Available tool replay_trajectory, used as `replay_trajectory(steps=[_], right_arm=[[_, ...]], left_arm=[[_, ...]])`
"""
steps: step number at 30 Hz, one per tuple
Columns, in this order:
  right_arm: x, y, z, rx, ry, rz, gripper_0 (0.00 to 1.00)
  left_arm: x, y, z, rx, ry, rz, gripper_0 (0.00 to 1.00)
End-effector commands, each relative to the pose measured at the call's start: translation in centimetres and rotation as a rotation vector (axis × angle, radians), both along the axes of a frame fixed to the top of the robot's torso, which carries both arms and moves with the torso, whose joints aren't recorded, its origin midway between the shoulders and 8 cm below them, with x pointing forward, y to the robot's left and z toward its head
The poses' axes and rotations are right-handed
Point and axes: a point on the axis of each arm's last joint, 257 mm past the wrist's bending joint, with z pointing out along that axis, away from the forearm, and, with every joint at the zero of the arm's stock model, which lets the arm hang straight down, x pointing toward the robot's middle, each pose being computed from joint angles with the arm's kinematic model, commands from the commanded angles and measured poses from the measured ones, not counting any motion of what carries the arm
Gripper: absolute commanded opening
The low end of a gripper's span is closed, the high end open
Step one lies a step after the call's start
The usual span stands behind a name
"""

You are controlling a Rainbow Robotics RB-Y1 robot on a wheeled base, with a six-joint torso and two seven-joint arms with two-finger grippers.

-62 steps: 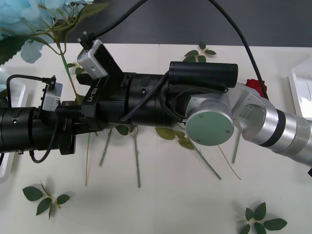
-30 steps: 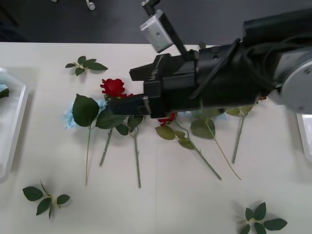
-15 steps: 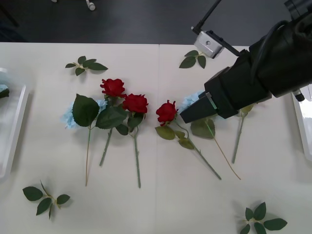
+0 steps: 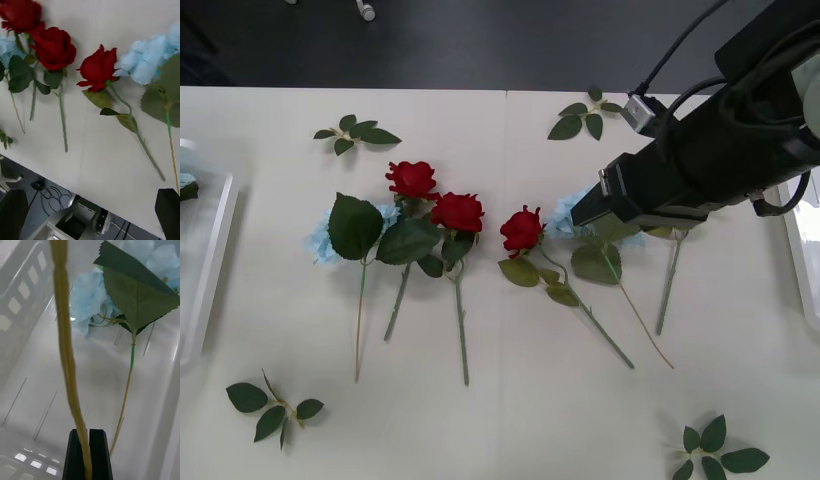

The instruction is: Put the red flowers into the right box and the blue flowers into the left box

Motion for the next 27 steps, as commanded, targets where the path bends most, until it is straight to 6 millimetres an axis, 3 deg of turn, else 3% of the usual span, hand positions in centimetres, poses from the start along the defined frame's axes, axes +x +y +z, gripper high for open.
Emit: replay_trajectory(steps=[1,3,6,7,10,11,21,24,27], right_arm=[[0.9,-0.6,-0.8,-0.024,0.026,-0.168,1.0],[1.2,-1.1,-1.9,-0.037,0.044,-0.235,1.0],[2.0,-1.9,-3.2,-0.049,0.046,-0.343,1.0],[2.4,-2.3,-3.7,-0.041,0.049,-0.405,1.0],[3.3,-3.1,-4.4,-0.016,0.046,-0.514,1.0],[3.6,-3.7,-4.7,-0.012,0.045,-0.556,1.0],[5.4,-11.2,-6.8,-0.064,0.065,-0.734,1.0],[5.6,-13.0,-7.4,-0.065,0.073,-0.763,1.0],[5.7,-14.9,-8.8,-0.093,0.071,-0.789,1.0]], left_arm=[[0.0,0.7,0.5,0.013,0.011,0.029,0.0],[0.1,0.6,0.2,0.015,0.018,0.03,0.01],[0.2,0.3,0.0,0.007,0.021,0.027,0.23],[0.3,0.1,0.1,0.004,0.02,0.024,0.58],[0.7,-0.6,0.0,-0.011,0.014,0.011,0.96],[0.9,-0.9,0.0,-0.021,0.008,0.005,1.0],[1.0,-4.3,1.2,-0.064,-0.017,-0.076,1.0],[0.6,-6.1,2.3,-0.059,-0.019,-0.122,1.0],[0.3,-9.2,3.8,-0.053,-0.018,-0.2,1.0]])
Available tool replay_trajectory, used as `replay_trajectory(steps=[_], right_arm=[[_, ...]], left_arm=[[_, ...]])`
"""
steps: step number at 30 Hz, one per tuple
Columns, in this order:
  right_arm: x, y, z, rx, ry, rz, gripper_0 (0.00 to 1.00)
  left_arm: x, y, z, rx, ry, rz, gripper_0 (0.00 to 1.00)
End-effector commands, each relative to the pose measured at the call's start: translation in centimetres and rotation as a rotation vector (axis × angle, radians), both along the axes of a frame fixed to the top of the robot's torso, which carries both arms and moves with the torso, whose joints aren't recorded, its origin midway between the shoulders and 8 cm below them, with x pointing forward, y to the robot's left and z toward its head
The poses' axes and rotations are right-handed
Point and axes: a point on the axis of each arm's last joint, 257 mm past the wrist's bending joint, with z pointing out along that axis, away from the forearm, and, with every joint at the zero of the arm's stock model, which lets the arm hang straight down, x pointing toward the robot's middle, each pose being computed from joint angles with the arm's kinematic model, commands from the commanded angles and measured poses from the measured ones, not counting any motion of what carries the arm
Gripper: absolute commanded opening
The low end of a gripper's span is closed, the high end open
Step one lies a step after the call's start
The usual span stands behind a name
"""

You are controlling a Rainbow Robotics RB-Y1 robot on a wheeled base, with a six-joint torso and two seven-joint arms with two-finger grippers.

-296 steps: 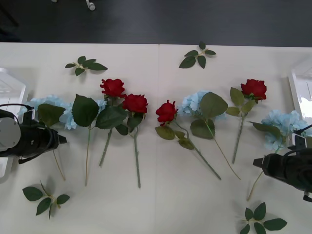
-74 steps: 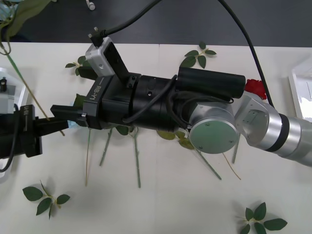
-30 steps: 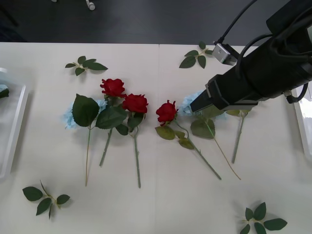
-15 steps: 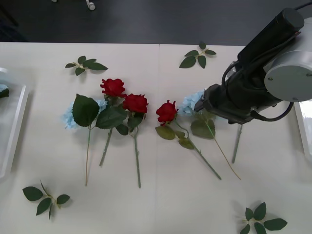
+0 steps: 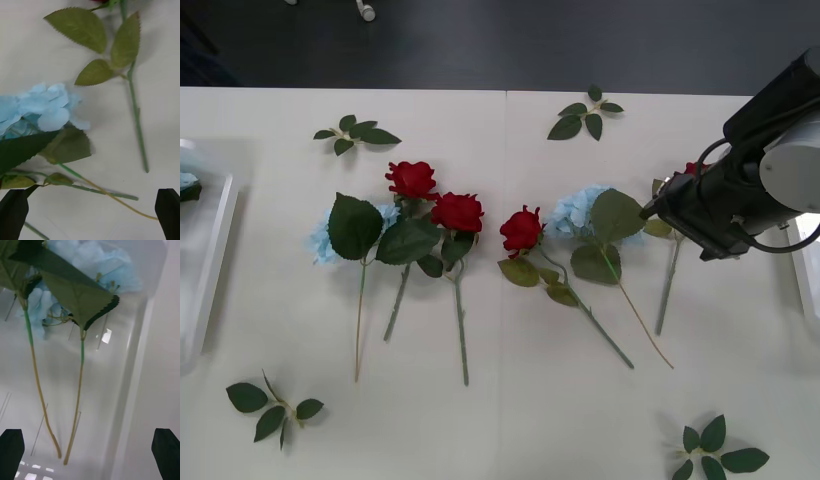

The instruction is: Put the red flowers into the right box and the blue flowers into the left box

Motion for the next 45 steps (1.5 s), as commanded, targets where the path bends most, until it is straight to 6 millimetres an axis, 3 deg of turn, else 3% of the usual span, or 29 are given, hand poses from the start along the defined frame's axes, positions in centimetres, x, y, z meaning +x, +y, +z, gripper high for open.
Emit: replay_trajectory(steps=[1,5,10,19,27,32,45], right_arm=[[0.3,-3.0,-1.0,-0.045,-0.008,-0.033,1.0],[0.1,-4.4,-2.8,-0.074,-0.004,-0.023,1.0],[0.3,-5.7,-4.7,-0.117,-0.003,0.021,1.0],[1.5,-6.8,-6.8,-0.132,-0.018,0.068,1.0],[2.9,-6.7,-8.6,-0.159,-0.043,0.141,1.0],[3.5,-6.5,-9.4,-0.168,-0.056,0.178,1.0],[4.3,-6.7,-11.7,-0.217,-0.066,0.245,1.0]], left_arm=[[-0.7,-4.1,2.3,-0.028,0.003,-0.07,1.0],[-0.7,-9.6,4.2,-0.02,0.001,-0.201,1.0],[-0.5,-15.2,4.5,-0.046,0.04,-0.276,1.0],[-0.6,-21.8,3.5,-0.036,0.181,-0.278,1.0],[0.0,-25.4,1.9,-0.045,0.254,-0.262,1.0],[0.5,-27.0,0.0,-0.036,0.276,-0.248,1.0],[2.5,-28.4,-5.1,0.078,0.39,-0.249,1.0]])
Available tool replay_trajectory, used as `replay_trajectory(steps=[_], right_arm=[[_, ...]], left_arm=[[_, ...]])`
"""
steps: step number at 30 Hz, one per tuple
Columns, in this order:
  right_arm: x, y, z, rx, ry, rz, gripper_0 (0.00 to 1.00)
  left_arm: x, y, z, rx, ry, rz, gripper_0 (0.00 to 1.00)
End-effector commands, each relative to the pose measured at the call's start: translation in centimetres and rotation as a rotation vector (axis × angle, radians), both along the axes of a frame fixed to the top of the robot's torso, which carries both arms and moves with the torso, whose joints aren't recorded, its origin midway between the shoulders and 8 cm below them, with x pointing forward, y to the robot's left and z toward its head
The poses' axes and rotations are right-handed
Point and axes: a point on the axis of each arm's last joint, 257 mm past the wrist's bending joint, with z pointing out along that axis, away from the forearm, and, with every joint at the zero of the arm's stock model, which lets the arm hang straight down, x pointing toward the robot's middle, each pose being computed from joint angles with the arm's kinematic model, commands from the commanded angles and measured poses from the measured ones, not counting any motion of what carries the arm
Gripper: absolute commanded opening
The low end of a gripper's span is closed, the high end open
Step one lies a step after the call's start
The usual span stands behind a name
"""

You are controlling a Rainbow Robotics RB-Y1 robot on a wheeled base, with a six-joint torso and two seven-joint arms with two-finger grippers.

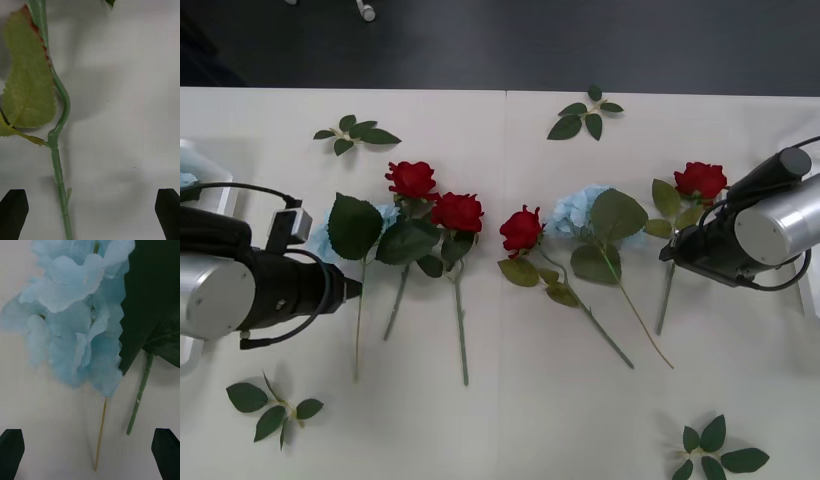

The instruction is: Put the red flowers into the right box and the blue flowers into the left box

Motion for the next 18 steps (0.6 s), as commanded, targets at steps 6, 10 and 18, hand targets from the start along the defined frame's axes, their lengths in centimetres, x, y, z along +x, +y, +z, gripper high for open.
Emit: replay_trajectory(steps=[6,10,18], right_arm=[[1.4,1.1,-0.6,-0.051,-0.036,0.081,1.0],[1.4,1.5,-0.8,-0.055,-0.037,0.097,1.0],[1.2,1.4,-1.1,-0.079,-0.029,0.126,0.0]], left_arm=[[2.0,0.1,-1.7,0.081,0.034,0.002,1.0],[2.5,0.1,-2.8,0.105,0.046,-0.009,1.0],[3.2,0.0,-4.7,0.142,0.054,-0.023,1.0]])
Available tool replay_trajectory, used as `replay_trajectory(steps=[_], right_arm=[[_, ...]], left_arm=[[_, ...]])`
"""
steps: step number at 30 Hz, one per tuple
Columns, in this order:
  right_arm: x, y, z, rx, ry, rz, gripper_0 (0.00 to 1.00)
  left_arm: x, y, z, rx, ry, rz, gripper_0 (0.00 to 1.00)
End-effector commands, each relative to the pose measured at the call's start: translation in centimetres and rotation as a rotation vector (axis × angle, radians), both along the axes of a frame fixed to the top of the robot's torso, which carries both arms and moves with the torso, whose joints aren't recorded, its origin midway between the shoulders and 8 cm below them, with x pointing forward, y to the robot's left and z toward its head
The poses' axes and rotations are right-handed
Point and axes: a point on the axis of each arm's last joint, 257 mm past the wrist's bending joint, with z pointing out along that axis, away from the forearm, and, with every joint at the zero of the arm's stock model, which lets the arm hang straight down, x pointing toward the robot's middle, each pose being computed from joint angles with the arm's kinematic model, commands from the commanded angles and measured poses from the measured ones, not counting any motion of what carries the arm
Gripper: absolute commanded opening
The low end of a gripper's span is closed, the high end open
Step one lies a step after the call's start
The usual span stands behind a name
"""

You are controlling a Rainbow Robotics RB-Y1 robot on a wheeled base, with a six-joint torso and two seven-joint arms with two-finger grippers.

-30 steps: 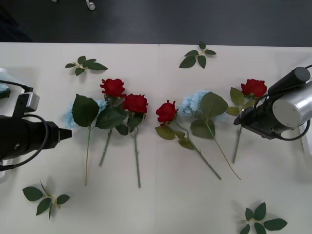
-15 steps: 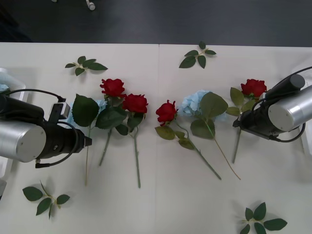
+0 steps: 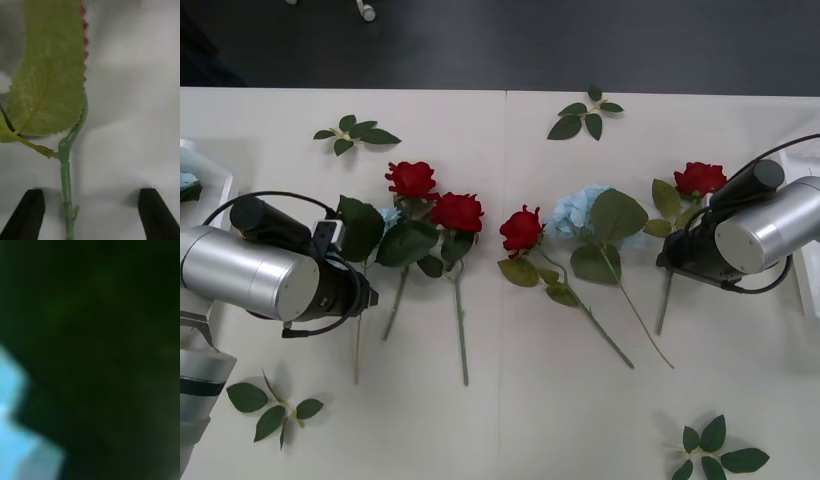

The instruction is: Put the red flowers into the right box and the blue flowers into the left box

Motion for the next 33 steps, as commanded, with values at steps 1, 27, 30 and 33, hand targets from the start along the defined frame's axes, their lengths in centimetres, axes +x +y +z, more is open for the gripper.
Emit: replay_trajectory(steps=[1,27,30,33], right_arm=[[0.5,0.4,0.3,-0.039,-0.012,0.084,0.0],[-0.1,-1.5,13.0,0.012,-0.028,0.125,0.0],[-0.7,-2.4,15.1,0.004,-0.031,0.129,0.0],[-1.2,-4.1,16.9,-0.036,-0.037,0.14,0.0]], left_arm=[[1.2,0.2,0.5,0.016,-0.032,0.005,1.0],[0.6,0.7,-1.4,0.058,0.006,-0.002,0.0],[0.7,0.7,-1.3,0.058,0.005,-0.005,0.0],[0.9,0.4,-0.5,0.041,-0.017,-0.009,0.0]])
